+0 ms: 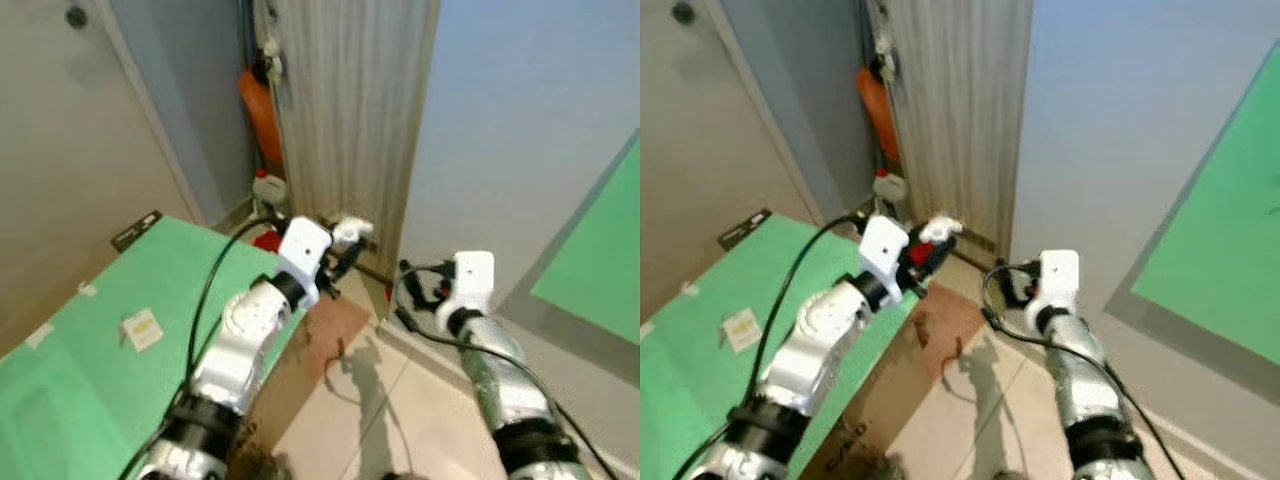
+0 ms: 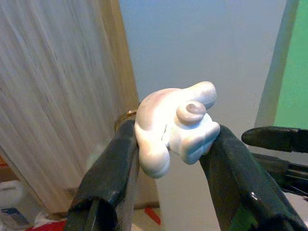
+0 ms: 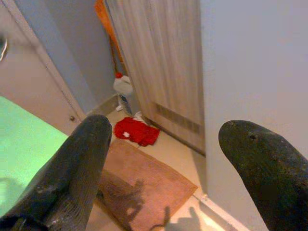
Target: Hang keys on a hook
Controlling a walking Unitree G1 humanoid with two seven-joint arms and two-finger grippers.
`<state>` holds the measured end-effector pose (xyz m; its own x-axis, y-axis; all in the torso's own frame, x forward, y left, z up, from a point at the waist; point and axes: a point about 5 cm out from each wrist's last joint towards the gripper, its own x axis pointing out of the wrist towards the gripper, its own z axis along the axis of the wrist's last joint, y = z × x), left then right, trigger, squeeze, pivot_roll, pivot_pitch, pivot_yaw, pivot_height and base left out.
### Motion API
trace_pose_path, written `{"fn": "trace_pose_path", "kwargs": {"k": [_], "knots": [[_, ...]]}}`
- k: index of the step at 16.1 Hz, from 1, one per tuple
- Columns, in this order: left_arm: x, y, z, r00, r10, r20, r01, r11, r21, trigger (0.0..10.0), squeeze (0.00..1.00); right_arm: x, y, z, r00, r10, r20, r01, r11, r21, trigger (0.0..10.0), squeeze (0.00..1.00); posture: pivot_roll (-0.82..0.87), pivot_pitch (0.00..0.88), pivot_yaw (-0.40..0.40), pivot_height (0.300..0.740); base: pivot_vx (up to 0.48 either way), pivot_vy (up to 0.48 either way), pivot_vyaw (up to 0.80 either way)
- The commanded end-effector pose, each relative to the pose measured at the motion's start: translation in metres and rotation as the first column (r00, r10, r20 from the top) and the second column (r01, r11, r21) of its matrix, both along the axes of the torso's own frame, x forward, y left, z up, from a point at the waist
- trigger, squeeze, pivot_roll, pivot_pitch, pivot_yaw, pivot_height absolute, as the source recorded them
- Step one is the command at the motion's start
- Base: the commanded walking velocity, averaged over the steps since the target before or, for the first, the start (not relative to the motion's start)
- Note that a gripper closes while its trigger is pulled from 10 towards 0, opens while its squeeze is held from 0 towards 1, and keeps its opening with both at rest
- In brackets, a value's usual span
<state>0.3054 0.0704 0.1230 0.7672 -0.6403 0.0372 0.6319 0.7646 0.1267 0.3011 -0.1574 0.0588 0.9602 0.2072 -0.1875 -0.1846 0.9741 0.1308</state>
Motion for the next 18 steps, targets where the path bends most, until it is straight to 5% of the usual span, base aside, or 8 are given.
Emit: {"fn": "trace_pose_path", "kwargs": {"k": [1, 6, 8, 10, 13, 18], "knots": [[0.002, -0.002, 0.000, 1.000, -0.001, -0.005, 0.001, 1.000, -0.003, 0.0, 0.00, -0.001, -0.003, 0.004, 1.000, -0.008, 0.029, 0.008, 1.000, 0.005, 10.0, 0.00, -0.10, 0.000, 0.117, 0.731, 0.000, 0.000, -0.64], [0.011, -0.003, 0.012, 1.000, 0.025, -0.015, -0.026, 0.997, -0.074, 0.0, 0.00, -0.002, -0.004, 0.005, 0.999, -0.009, 0.040, 0.009, 1.000, -0.009, 10.0, 0.00, -0.10, 0.000, 0.112, 0.731, 0.000, 0.000, 0.00], [0.018, -0.006, 0.024, 0.997, 0.008, -0.073, -0.021, 0.983, -0.181, 0.0, 0.00, -0.001, -0.003, 0.006, 0.999, -0.002, 0.043, 0.002, 1.000, -0.012, 10.0, 0.00, -0.09, 0.000, 0.110, 0.731, 0.000, 0.000, 0.00], [0.024, -0.010, 0.040, 0.993, -0.007, -0.115, -0.028, 0.954, -0.300, 0.0, 0.00, 0.000, -0.002, 0.006, 0.999, 0.002, 0.041, -0.002, 1.000, -0.013, 10.0, 0.00, -0.09, 0.000, 0.108, 0.731, 0.000, 0.000, 0.00], [0.032, -0.012, 0.058, 0.977, -0.050, -0.207, -0.062, 0.864, -0.500, 0.0, 0.00, -0.001, 0.001, 0.007, 0.999, 0.018, 0.043, -0.018, 1.000, -0.003, 10.0, 0.00, -0.09, 0.000, 0.112, 0.731, 0.000, 0.000, 0.00], [0.034, -0.007, 0.068, 0.944, -0.144, -0.297, -0.090, 0.754, -0.651, 0.0, 0.00, 0.003, 0.013, 0.016, 0.994, 0.087, 0.062, -0.089, 0.996, 0.027, 10.0, 0.00, -0.09, 0.000, 0.119, 0.731, 0.000, 0.000, 0.00]]}}
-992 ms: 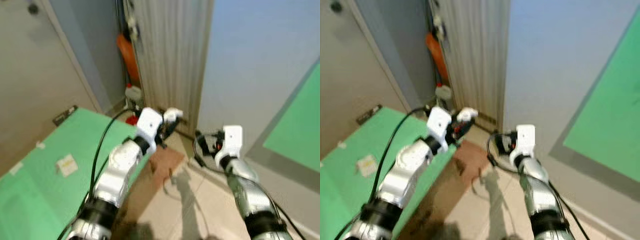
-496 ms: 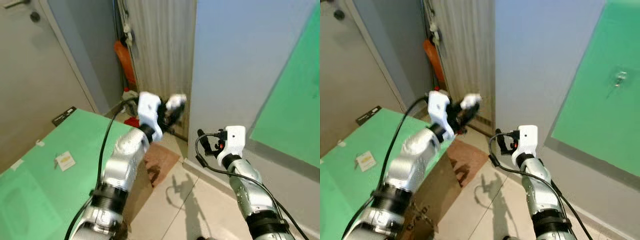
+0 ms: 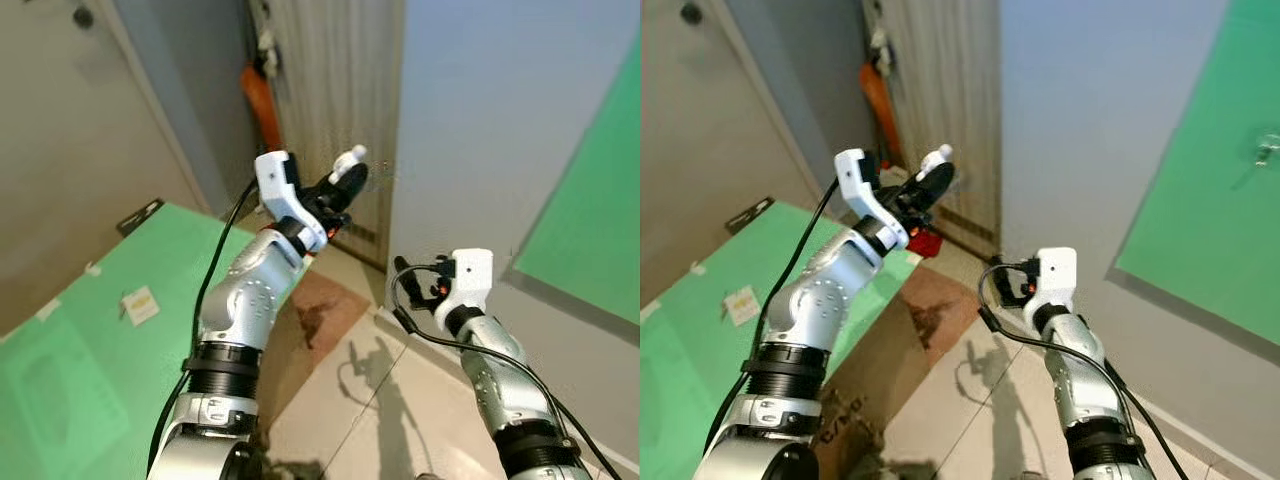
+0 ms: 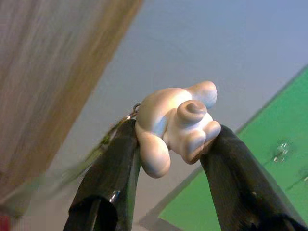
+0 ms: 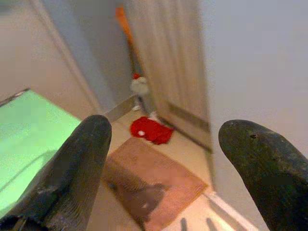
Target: Hang keys on a hook
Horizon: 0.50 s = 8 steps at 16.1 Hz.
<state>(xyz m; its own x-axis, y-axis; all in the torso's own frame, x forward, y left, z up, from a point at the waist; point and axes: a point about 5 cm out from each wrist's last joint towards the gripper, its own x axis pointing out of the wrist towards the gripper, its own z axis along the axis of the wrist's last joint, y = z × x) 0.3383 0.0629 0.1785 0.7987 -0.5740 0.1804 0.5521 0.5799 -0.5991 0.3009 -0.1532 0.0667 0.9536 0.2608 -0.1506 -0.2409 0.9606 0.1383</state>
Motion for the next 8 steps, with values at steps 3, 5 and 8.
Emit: {"fn": "trace_pose_path", "kwargs": {"k": [3, 5, 8], "knots": [[0.000, 0.001, 0.015, 0.999, -0.034, -0.029, 0.031, 0.993, -0.114, 0.0, 0.00, 0.010, 0.019, 0.022, 0.995, 0.083, 0.064, -0.085, 0.996, 0.027, 10.0, 0.00, -0.09, 0.000, 0.120, 0.731, 0.000, 0.000, 0.00], [-0.001, 0.001, 0.018, 0.998, -0.050, -0.042, 0.044, 0.989, -0.138, 0.0, 0.00, 0.015, 0.025, 0.030, 0.992, 0.098, 0.083, -0.101, 0.994, 0.034, 10.0, 0.00, -0.09, 0.000, 0.119, 0.731, 0.000, 0.000, 0.00], [-0.004, -0.002, 0.021, 0.996, -0.077, -0.035, 0.071, 0.988, -0.137, 0.0, 0.00, 0.016, 0.032, 0.034, 0.990, 0.106, 0.089, -0.112, 0.991, 0.070, 10.0, 0.00, -0.09, 0.000, 0.119, 0.731, 0.000, 0.000, 0.00]]}}
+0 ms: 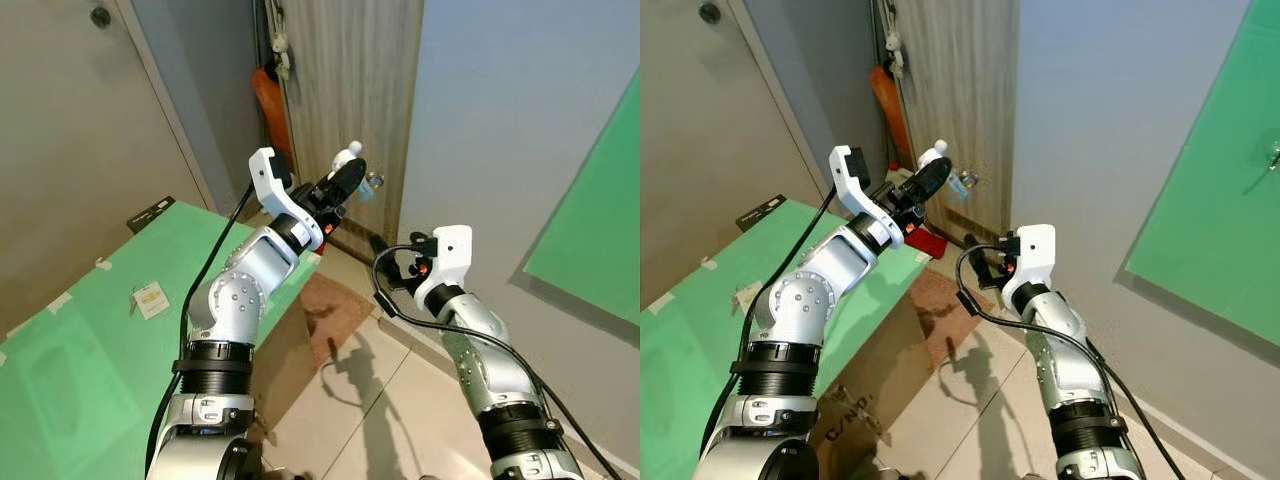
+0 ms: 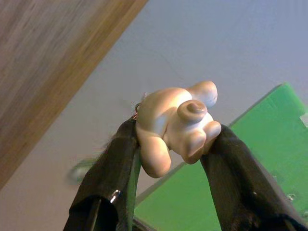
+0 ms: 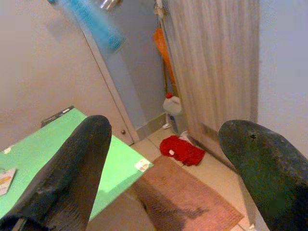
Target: Hang keys on a hook
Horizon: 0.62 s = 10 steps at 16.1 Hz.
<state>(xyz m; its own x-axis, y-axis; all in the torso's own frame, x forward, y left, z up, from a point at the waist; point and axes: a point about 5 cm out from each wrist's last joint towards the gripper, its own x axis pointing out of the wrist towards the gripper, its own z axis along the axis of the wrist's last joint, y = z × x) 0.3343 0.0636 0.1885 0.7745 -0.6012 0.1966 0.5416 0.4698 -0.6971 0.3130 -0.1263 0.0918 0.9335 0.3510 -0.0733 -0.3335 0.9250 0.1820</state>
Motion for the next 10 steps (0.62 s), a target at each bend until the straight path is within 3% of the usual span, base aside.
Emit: {"fn": "trace_pose_path", "kwargs": {"k": [1, 10], "knots": [[0.000, -0.004, 0.013, 0.999, -0.018, 0.029, 0.019, 1.000, -0.024, 0.0, 0.00, 0.003, 0.010, 0.010, 0.999, 0.035, 0.027, -0.035, 0.999, 0.011, 10.0, 0.00, -0.09, 0.000, 0.120, 0.731, 0.000, 0.000, 0.00], [-0.007, -0.011, 0.032, 0.995, -0.083, 0.048, 0.085, 0.995, -0.059, 0.0, 0.00, 0.016, 0.021, 0.029, 0.997, -0.011, 0.081, 0.009, 1.000, 0.025, 10.0, 0.00, -0.08, 0.000, 0.132, 0.731, 0.000, 0.000, 0.00]]}}
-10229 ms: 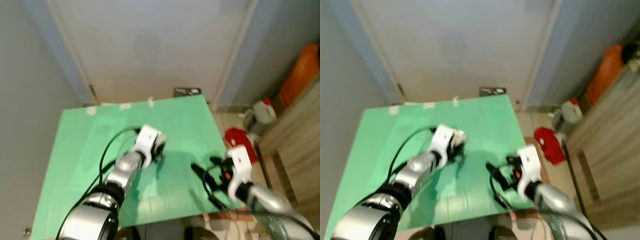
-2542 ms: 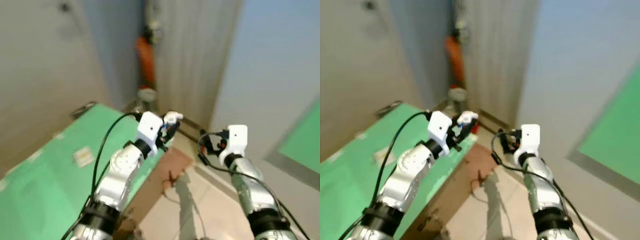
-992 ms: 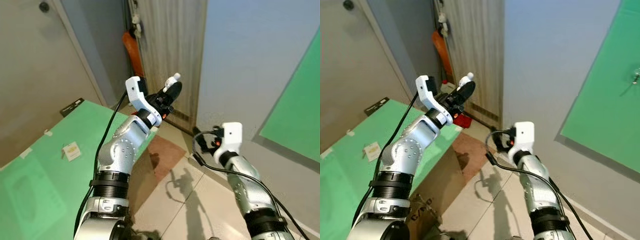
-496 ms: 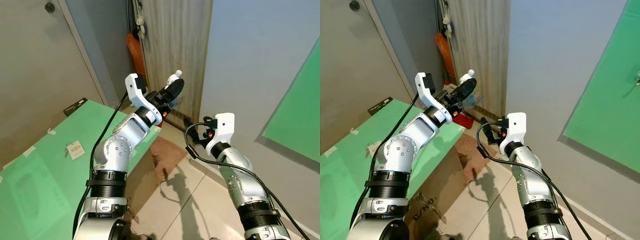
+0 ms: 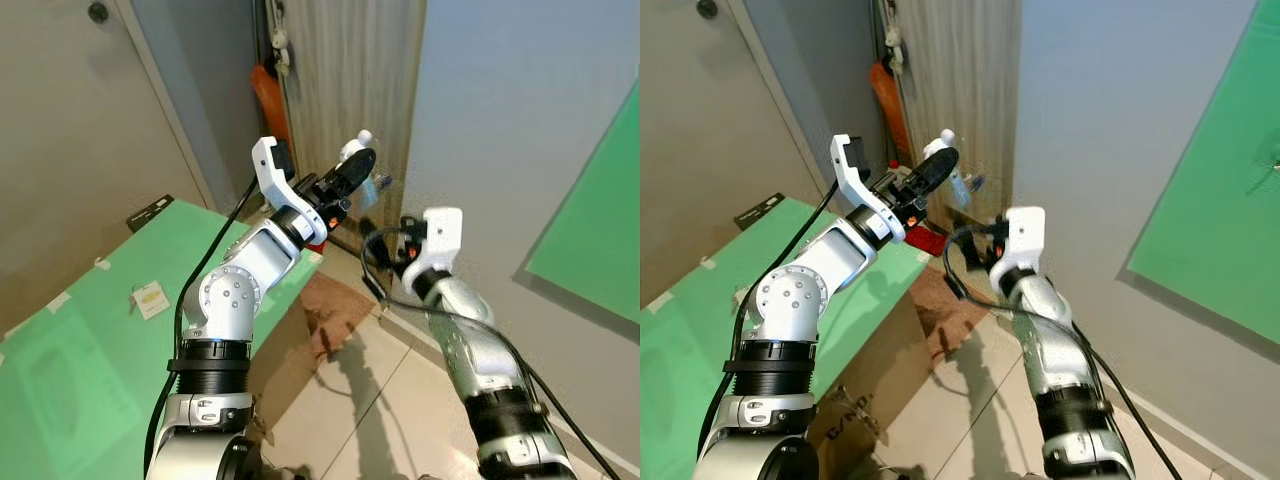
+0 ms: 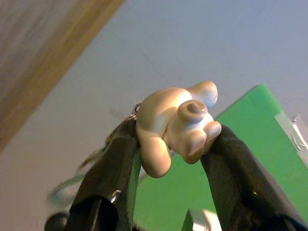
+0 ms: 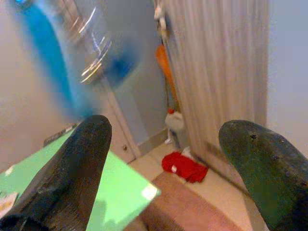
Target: Hang keys on a hook
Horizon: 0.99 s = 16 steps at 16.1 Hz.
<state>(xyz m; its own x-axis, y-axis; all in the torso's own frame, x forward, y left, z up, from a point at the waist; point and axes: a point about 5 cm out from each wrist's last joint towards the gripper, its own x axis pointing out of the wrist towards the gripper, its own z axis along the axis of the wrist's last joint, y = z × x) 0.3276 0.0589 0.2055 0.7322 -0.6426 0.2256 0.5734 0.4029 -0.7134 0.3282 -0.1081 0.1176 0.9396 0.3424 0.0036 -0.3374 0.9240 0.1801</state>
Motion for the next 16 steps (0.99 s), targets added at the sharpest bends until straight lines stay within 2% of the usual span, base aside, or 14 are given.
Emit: {"fn": "trace_pose_path", "kwargs": {"k": [1, 4, 9, 16], "knots": [[-0.002, -0.007, 0.015, 0.999, -0.022, 0.040, 0.023, 0.999, -0.022, 0.0, 0.00, 0.003, 0.003, 0.005, 1.000, -0.008, 0.016, 0.008, 1.000, 0.001, 10.0, 0.00, -0.08, 0.000, 0.132, 0.731, 0.000, 0.000, 0.00], [-0.006, -0.009, 0.016, 0.997, -0.052, 0.052, 0.053, 0.999, -0.011, 0.0, 0.00, 0.010, -0.003, 0.017, 0.997, -0.054, 0.055, 0.053, 0.998, 0.015, 10.0, 0.00, -0.08, 0.000, 0.132, 0.731, 0.000, 0.000, 0.00], [-0.007, -0.006, 0.015, 0.997, -0.060, 0.053, 0.059, 0.998, 0.014, 0.0, 0.00, 0.012, -0.008, 0.026, 0.996, -0.050, 0.073, 0.049, 0.999, 0.017, 10.0, 0.00, -0.08, 0.000, 0.132, 0.731, 0.000, 0.000, 0.00], [-0.002, -0.001, 0.008, 0.997, -0.036, 0.071, 0.030, 0.996, 0.086, 0.0, 0.00, 0.001, -0.001, 0.023, 0.996, 0.073, 0.053, -0.073, 0.997, 0.005, 10.0, 0.00, -0.08, 0.000, 0.130, 0.731, 0.000, 0.000, 0.00]]}}
